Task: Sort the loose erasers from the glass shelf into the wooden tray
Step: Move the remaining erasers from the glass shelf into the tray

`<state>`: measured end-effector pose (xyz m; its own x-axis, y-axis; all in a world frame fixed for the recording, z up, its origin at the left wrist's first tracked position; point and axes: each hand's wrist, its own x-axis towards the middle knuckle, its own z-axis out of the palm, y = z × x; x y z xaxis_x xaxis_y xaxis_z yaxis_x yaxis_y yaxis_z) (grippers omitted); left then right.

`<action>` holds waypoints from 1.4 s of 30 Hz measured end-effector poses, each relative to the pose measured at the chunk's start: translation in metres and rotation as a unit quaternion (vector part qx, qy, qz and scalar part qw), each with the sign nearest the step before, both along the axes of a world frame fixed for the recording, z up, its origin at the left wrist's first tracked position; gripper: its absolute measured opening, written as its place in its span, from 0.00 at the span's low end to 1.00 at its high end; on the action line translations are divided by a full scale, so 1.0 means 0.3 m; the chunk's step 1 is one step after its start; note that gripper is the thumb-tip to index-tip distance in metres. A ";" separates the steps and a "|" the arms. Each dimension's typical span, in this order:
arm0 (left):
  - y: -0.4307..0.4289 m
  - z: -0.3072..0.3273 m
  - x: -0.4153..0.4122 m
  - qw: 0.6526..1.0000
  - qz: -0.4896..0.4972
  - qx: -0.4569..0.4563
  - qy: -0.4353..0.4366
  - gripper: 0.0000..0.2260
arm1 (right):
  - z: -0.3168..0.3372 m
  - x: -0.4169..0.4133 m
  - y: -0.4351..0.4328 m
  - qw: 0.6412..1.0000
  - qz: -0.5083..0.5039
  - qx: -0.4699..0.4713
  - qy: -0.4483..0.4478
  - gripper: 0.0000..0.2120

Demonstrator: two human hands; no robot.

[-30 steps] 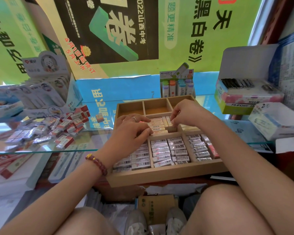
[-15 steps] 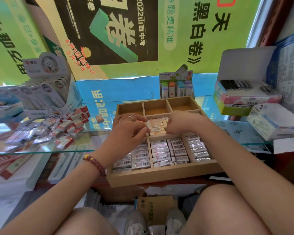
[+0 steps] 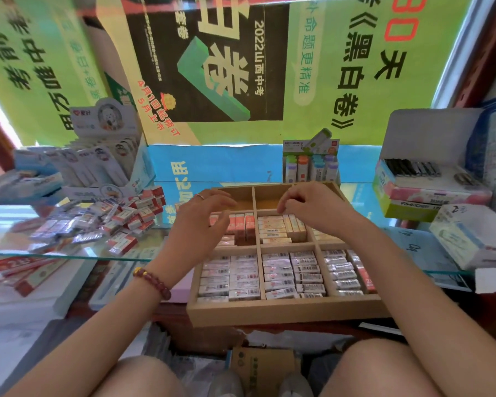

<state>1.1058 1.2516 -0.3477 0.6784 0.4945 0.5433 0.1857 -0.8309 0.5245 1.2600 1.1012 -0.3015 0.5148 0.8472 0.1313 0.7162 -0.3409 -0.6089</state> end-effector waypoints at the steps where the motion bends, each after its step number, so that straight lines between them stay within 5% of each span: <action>1: 0.015 0.003 -0.009 1.000 0.021 -0.015 -0.015 0.09 | -0.004 -0.014 0.003 1.000 0.031 -0.002 0.003 0.12; 4: 0.058 0.003 -0.045 0.993 0.103 -0.055 0.031 0.12 | -0.038 -0.065 0.028 0.991 0.120 -0.055 -0.026 0.08; 7: 0.067 -0.028 -0.086 0.961 0.109 -0.144 0.208 0.18 | -0.062 -0.099 0.067 0.974 0.169 -0.135 -0.070 0.11; 9: 0.043 -0.046 -0.106 0.945 0.089 -0.118 0.293 0.20 | -0.065 -0.113 0.092 0.968 0.172 -0.166 -0.078 0.12; 11: 0.015 -0.045 -0.118 0.943 0.062 -0.077 0.317 0.21 | -0.069 -0.126 0.120 0.962 0.170 -0.187 -0.102 0.10; 15: -0.010 -0.032 -0.145 0.929 0.005 -0.146 0.340 0.31 | -0.074 -0.151 0.159 0.954 0.155 -0.211 -0.145 0.07; 19: -0.007 -0.025 -0.154 0.923 0.008 -0.114 0.367 0.29 | -0.061 -0.163 0.179 0.947 0.146 -0.229 -0.172 0.07; 25: 0.009 -0.039 -0.161 0.924 -0.006 -0.107 0.366 0.26 | -0.033 -0.201 0.194 0.926 0.132 -0.272 -0.226 0.07; 28: 0.063 -0.052 -0.179 0.947 0.005 -0.190 0.260 0.22 | -0.031 -0.244 0.212 0.915 0.119 -0.265 -0.279 0.09; 32: 0.243 -0.080 -0.254 0.957 0.254 -0.060 0.123 0.16 | -0.018 -0.302 0.245 0.925 0.111 -0.201 -0.304 0.08; 34: 0.298 -0.102 -0.307 0.925 0.350 -0.039 0.141 0.18 | -0.013 -0.329 0.268 0.932 0.131 -0.171 -0.291 0.08; 37: 0.325 -0.161 -0.357 0.901 0.362 -0.092 0.221 0.25 | -0.013 -0.365 0.302 0.939 0.178 -0.161 -0.246 0.10; 42: 0.353 -0.213 -0.374 0.921 0.328 -0.117 0.173 0.20 | -0.021 -0.412 0.352 0.945 0.216 -0.121 -0.213 0.10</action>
